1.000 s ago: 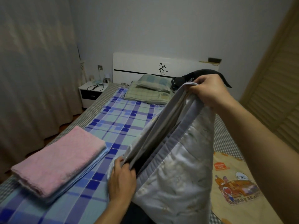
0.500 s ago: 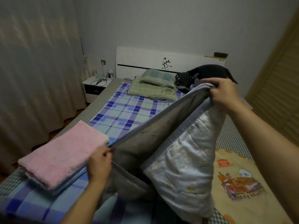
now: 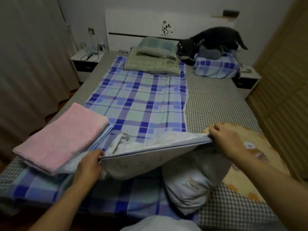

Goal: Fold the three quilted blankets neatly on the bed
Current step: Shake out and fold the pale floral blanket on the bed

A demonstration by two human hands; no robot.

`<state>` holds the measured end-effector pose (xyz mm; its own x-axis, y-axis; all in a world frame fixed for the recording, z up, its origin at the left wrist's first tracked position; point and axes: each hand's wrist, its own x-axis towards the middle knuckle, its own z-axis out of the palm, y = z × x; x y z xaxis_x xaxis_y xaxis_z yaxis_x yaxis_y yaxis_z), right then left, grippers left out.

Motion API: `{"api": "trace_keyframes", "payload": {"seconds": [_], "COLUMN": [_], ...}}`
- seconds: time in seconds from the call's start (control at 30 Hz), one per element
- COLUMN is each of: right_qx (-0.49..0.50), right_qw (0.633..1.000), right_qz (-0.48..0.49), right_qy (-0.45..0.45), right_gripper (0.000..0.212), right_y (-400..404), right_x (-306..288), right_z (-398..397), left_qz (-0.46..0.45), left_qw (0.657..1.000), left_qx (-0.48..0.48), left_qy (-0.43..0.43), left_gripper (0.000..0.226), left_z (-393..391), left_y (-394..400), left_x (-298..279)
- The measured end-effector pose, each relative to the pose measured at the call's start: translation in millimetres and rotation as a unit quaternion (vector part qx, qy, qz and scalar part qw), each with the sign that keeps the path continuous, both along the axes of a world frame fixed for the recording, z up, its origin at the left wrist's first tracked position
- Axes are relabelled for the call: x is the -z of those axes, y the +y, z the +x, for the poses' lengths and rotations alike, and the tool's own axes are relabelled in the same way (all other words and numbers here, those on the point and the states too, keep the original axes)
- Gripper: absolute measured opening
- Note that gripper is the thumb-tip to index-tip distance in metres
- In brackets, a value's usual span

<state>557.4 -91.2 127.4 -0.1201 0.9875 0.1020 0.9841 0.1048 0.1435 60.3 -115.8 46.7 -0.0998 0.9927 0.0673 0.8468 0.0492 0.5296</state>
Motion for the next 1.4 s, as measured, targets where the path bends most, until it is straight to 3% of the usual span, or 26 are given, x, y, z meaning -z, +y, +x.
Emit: {"api": "trace_keyframes", "payload": {"seconds": [0.07, 0.13, 0.23, 0.3, 0.37, 0.47, 0.57, 0.63, 0.7, 0.77, 0.87, 0.97, 1.03, 1.1, 1.13, 1.17, 1.23, 1.3, 1.33, 1.4], "right_qx": [0.039, 0.188, 0.291, 0.191, 0.121, 0.183, 0.096, 0.063, 0.082, 0.168, 0.320, 0.390, 0.354, 0.268, 0.191, 0.083, -0.030, -0.041, 0.001, 0.068], "right_qw": [0.999, 0.977, 0.938, 0.964, 0.959, 0.970, 0.979, 0.986, 0.987, 0.978, 0.928, 0.882, 0.907, 0.944, 0.949, 0.928, 0.826, 0.757, 0.759, 0.815], "right_qz": [0.005, 0.000, 0.021, -0.121, -0.242, -0.146, -0.180, -0.156, -0.132, -0.089, 0.000, 0.024, 0.046, -0.043, -0.183, -0.342, -0.563, -0.652, -0.651, -0.575], "right_qy": [0.015, 0.100, 0.186, 0.142, 0.086, 0.069, 0.000, 0.017, 0.034, 0.080, 0.193, 0.263, 0.221, 0.186, 0.169, 0.121, 0.005, -0.004, 0.004, 0.002], "right_gripper": [0.039, 0.027, 0.030, 0.036, 0.038, 0.056, 0.061, 0.053, 0.043, 0.030, 0.015, 0.022, 0.025, 0.023, 0.021, 0.016, 0.010, 0.018, 0.025, 0.036], "right_y": [-10, -23, -43, -64, -86, -101, -103, -107, -106, -102, -88, -75, -77, -90, -99, -112, -134, -137, -126, -86], "right_x": [28, 47, 73, 86, 98, 116, 123, 119, 114, 110, 103, 99, 92, 87, 88, 92, 96, 100, 100, 69], "right_z": [3, -2, -16, -28, -32, -21, -24, -29, -31, -29, -27, -32, -37, -45, -51, -59, -67, -69, -67, -71], "left_qz": [-0.030, -0.010, 0.021, -0.005, -0.055, -0.131, -0.166, -0.186, -0.207, -0.190, -0.127, -0.067, -0.012, 0.023, 0.005, -0.039, -0.160, -0.220, -0.215, -0.166], "left_qw": [0.998, 0.997, 0.995, 0.987, 0.987, 0.975, 0.964, 0.957, 0.965, 0.971, 0.979, 0.978, 0.971, 0.952, 0.941, 0.940, 0.955, 0.957, 0.958, 0.969], "left_qx": [0.005, 0.006, -0.098, -0.158, -0.140, -0.050, 0.028, 0.058, -0.004, -0.118, -0.157, -0.196, -0.237, -0.291, -0.319, -0.324, -0.248, -0.133, -0.094, -0.068], "left_qy": [0.052, 0.081, -0.007, -0.021, 0.064, 0.171, 0.204, 0.214, 0.159, 0.084, 0.039, 0.005, -0.038, -0.092, -0.114, -0.098, 0.018, 0.136, 0.162, 0.168], "left_gripper": [0.045, 0.051, 0.052, 0.047, 0.046, 0.054, 0.048, 0.033, 0.020, 0.013, 0.015, 0.019, 0.022, 0.029, 0.033, 0.033, 0.024, 0.012, 0.011, 0.013], "left_z": [-6, -3, 16, 19, 6, -20, -27, -21, -16, -13, -10, -5, -8, -18, -24, -34, -56, -74, -80, -81], "left_y": [-9, -21, -46, -62, -75, -84, -81, -74, -69, -69, -68, -62, -61, -61, -62, -64, -73, -80, -74, -40], "left_x": [23, 40, 49, 52, 65, 87, 99, 95, 88, 86, 81, 76, 76, 81, 84, 88, 99, 100, 98, 72]}}
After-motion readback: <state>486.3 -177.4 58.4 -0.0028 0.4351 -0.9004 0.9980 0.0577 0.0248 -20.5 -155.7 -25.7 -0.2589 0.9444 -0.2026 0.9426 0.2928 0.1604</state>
